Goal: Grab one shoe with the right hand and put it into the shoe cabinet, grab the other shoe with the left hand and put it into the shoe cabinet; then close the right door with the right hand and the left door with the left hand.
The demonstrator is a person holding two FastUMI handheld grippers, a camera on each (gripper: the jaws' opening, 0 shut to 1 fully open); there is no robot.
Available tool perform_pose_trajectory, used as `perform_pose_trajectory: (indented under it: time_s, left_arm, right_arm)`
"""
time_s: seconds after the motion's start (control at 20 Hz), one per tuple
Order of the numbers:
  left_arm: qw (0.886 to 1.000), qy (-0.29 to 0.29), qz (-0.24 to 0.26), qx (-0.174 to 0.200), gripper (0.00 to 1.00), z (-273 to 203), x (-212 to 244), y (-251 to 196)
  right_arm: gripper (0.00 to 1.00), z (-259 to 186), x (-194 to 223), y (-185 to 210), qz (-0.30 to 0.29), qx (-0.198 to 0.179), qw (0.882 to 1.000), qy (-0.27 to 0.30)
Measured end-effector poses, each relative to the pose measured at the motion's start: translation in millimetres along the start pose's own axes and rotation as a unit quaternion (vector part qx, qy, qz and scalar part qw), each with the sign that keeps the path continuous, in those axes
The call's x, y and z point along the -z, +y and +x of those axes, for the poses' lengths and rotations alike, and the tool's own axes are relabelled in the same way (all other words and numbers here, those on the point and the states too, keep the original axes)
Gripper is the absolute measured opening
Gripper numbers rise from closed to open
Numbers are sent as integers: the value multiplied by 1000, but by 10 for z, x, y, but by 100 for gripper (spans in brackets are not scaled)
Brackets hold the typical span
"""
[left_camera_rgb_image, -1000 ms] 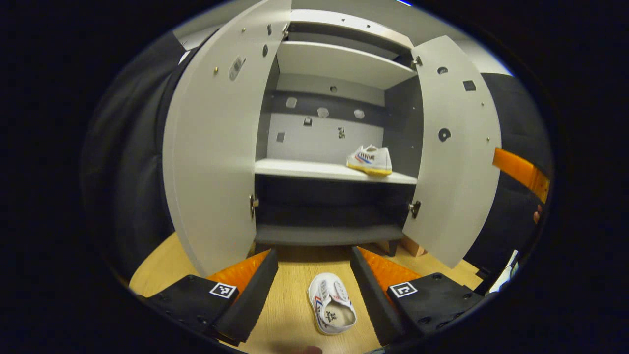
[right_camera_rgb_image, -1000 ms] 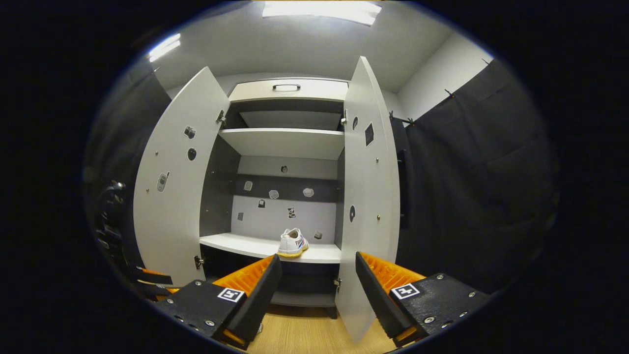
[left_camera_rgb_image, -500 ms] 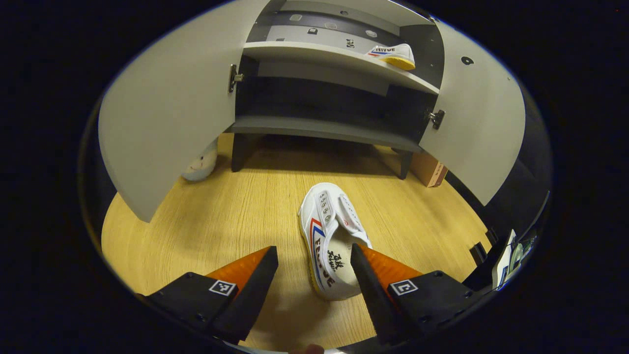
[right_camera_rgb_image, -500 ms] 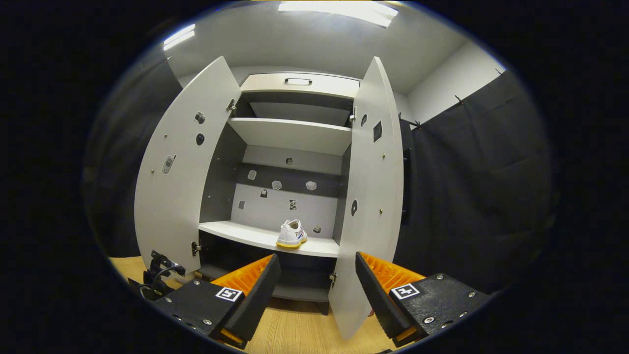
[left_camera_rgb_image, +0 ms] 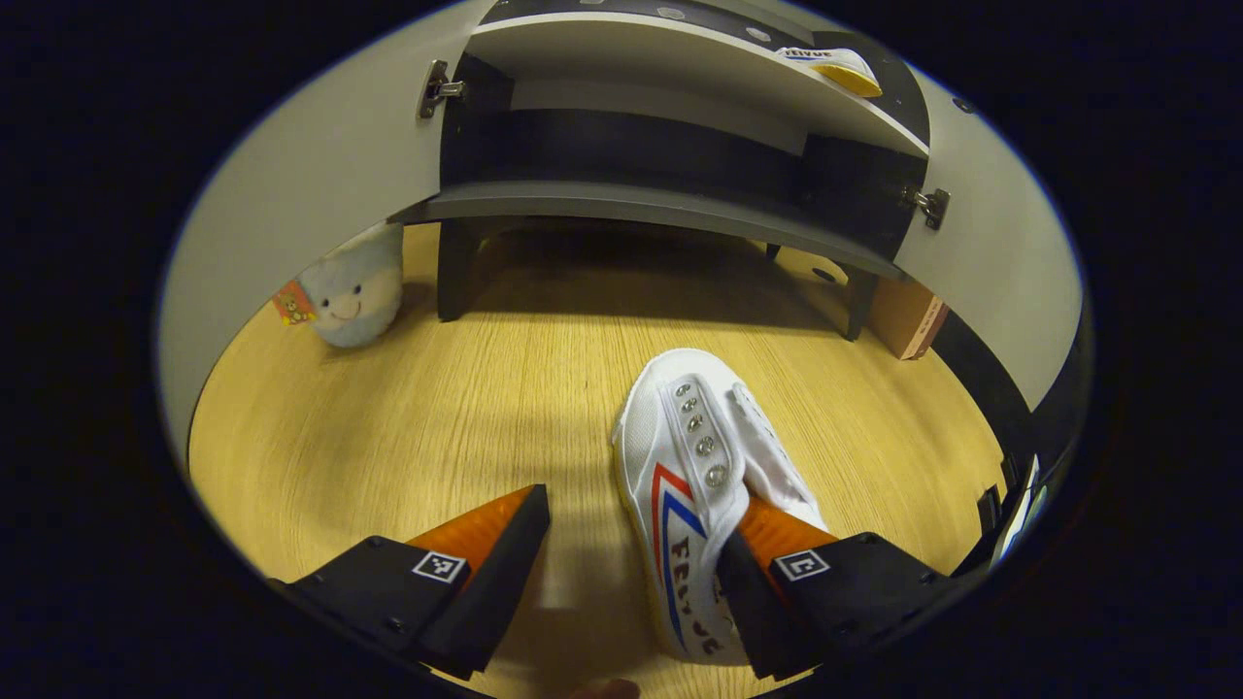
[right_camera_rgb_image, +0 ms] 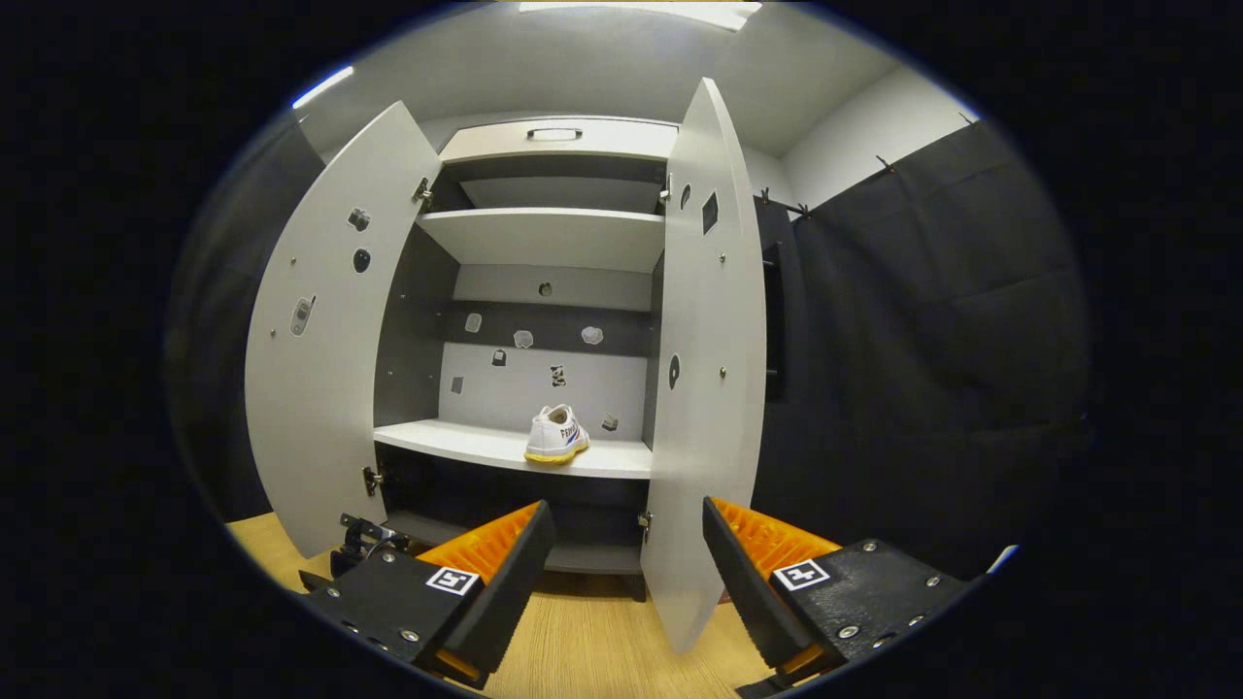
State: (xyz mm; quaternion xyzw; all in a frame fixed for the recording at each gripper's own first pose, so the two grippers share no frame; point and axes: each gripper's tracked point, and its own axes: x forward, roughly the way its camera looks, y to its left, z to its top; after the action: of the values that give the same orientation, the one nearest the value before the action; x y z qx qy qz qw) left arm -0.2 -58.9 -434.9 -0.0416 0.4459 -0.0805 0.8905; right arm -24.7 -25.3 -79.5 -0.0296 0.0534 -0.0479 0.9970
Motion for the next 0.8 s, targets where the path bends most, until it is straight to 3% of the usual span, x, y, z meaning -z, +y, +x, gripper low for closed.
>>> perform_pose_trajectory:
  time_s: [0.3, 0.45, 0.5, 0.55, 0.6, 0.65, 0.75, 0.8]
  left_arm:
    - [999, -45, 23, 19, 98, 272, -222, -14]
    - [999, -42, 15, 26, 82, 265, -196, -55]
    - [998, -45, 14, 29, 84, 252, -203, -87]
    - [998, -44, 10, 38, 77, 249, -201, -146]
    - [999, -48, 20, 13, 67, 247, -219, -66]
    - [998, -50, 24, 1, 37, 188, -242, -10]
    - [999, -51, 15, 1, 16, 90, -255, -22]
    - [998, -56, 8, 5, 14, 19, -303, -62]
  right_arm:
    - [94, 70, 8, -5, 8, 1, 1000, 4]
    - [94, 80, 37, 37, 15, -3, 1000, 9]
    - [94, 92, 47, 41, 15, -5, 1000, 11]
    - [94, 96, 53, 58, 16, -8, 1000, 12]
    - [94, 95, 48, 76, 17, -10, 1000, 12]
    - [94, 103, 39, 85, 18, -12, 1000, 11]
    - [94, 108, 36, 109, 20, -15, 1000, 10]
    - [94, 112, 24, 117, 21, -17, 1000, 9]
